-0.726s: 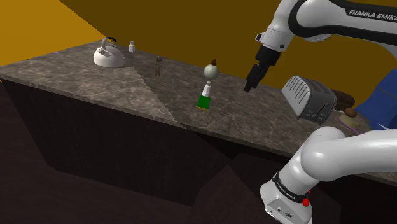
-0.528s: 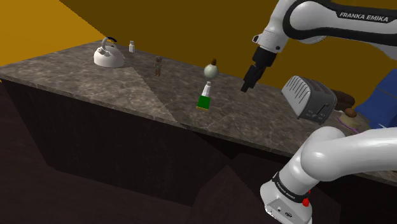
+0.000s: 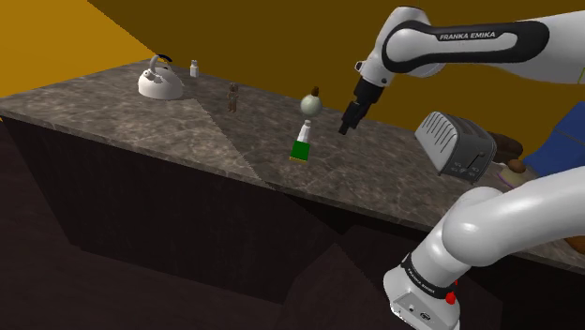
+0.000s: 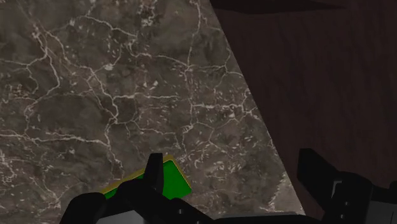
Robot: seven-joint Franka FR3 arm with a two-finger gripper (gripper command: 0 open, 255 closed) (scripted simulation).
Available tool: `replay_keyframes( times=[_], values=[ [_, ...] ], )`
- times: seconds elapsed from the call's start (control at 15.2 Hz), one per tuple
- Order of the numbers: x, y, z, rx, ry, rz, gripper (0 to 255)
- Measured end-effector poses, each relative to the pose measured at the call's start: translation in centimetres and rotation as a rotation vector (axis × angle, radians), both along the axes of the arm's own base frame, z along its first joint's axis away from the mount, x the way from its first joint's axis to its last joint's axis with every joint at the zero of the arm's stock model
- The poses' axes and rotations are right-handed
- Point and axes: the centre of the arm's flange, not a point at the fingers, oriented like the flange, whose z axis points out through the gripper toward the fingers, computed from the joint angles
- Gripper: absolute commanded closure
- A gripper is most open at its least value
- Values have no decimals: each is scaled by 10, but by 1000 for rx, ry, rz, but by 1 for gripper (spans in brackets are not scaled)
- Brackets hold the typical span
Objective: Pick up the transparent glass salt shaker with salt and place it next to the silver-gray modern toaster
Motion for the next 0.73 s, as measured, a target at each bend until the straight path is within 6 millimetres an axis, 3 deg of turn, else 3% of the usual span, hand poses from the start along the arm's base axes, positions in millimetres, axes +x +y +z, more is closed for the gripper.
replay_keyframes(
  times=[0.73],
  values=[
    [99,-67,-67,-33,-68,29,0]
  ],
)
